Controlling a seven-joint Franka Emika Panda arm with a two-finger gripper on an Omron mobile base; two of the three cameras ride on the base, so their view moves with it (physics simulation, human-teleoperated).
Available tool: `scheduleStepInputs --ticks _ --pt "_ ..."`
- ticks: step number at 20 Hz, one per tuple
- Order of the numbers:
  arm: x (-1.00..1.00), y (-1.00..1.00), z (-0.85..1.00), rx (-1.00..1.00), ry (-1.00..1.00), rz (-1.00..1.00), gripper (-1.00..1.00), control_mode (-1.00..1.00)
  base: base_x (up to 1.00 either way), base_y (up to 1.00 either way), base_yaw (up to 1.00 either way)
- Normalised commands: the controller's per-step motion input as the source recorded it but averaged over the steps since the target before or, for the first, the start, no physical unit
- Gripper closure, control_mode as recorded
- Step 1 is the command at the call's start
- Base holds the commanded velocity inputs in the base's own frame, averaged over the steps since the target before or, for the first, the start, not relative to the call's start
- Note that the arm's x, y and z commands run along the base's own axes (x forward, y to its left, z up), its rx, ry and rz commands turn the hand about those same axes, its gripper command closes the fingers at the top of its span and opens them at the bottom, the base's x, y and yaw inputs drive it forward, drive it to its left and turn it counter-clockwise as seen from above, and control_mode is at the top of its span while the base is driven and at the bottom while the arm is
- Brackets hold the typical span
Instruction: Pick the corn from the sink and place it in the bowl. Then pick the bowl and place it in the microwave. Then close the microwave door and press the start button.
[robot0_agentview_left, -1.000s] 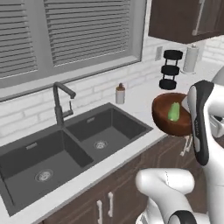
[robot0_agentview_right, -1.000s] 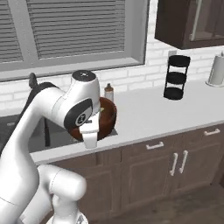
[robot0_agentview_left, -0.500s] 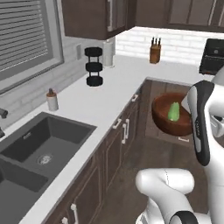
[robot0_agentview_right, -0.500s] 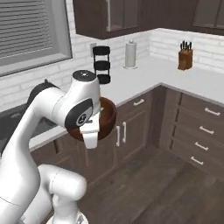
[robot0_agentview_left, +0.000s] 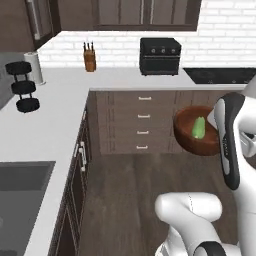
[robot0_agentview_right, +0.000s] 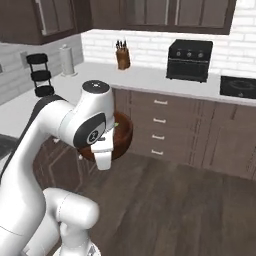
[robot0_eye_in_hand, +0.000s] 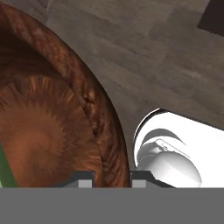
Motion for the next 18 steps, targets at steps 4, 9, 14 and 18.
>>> scheduleStepInputs --ticks 4,9,14,18 --pt "0.0 0.0 0.0 0.0 0.0 0.0 1.0 1.0 -0.39 0.0 -0.71" --pt "0.0 0.0 0.0 0.0 0.0 0.0 1.0 1.0 -0.37 0.0 -0.72" --pt "0.0 0.0 0.0 0.0 0.0 0.0 1.0 1.0 -0.36 0.0 -0.72" --pt "0.0 0.0 0.0 0.0 0.0 0.0 1.0 1.0 -0.34 -0.01 -0.73"
